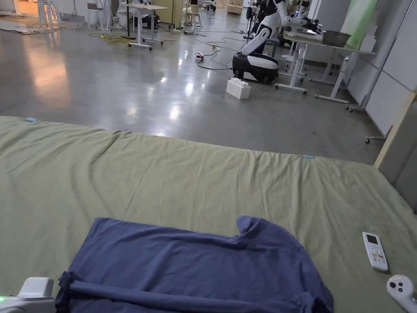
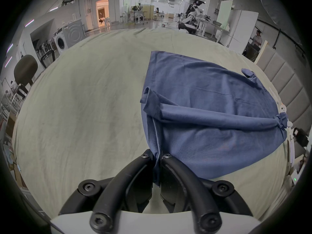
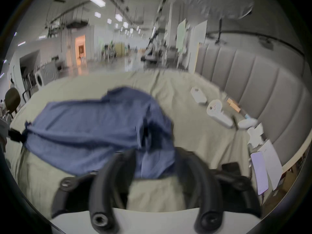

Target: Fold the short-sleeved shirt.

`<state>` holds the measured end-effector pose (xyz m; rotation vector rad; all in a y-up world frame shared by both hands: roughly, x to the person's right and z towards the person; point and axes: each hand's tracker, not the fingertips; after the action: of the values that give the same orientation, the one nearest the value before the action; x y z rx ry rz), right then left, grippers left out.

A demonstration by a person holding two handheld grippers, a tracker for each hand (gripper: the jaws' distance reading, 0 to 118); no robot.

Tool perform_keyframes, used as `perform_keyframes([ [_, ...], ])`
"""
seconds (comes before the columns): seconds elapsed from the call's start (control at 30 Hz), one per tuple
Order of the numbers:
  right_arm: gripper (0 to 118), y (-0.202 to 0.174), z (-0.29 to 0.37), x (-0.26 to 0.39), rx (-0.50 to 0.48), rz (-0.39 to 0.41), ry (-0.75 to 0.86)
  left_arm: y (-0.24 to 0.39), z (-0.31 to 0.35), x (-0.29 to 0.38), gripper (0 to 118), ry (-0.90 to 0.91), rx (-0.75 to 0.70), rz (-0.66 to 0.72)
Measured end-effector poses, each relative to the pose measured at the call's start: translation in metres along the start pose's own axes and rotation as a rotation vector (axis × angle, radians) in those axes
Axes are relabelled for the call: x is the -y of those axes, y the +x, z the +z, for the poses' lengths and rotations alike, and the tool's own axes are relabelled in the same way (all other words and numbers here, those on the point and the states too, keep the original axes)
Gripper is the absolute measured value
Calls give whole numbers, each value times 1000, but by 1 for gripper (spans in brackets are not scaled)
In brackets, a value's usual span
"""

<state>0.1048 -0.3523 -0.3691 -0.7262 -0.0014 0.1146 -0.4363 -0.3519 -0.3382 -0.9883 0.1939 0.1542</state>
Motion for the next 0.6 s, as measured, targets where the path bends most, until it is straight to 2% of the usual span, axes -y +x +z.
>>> perform_keyframes([
  [0.07,62,5,-21,5,-52,1,-81,0,5,-1,7,9,-5,-11],
  [0.17,62,7,-49,8,-36,24,-162,1,8,0,7,21,-9,-18],
  [0.27,62,7,-68,9,-54,6,-244,-2,4,0,7,18,-15,-27],
  [0.33,57,6,-70,9,-60,-8,-228,-4,2,1,7,15,-16,-26],
  [0.4,39,1,-65,7,-76,0,-218,-4,2,1,7,14,-17,-24],
  [0.43,22,-3,-64,7,-126,5,-206,-4,2,1,7,17,-18,-22],
  [0.47,11,-7,-63,7,-127,19,-201,-3,3,1,7,18,-19,-20],
  [0.5,11,-13,-63,7,-77,72,-206,-3,4,1,7,19,-21,-19],
  [0.53,8,-15,-64,8,-73,98,-205,-3,5,1,7,22,-21,-18],
  [0.6,7,-13,-61,4,-84,77,-209,-4,9,-1,7,27,-23,-10],
])
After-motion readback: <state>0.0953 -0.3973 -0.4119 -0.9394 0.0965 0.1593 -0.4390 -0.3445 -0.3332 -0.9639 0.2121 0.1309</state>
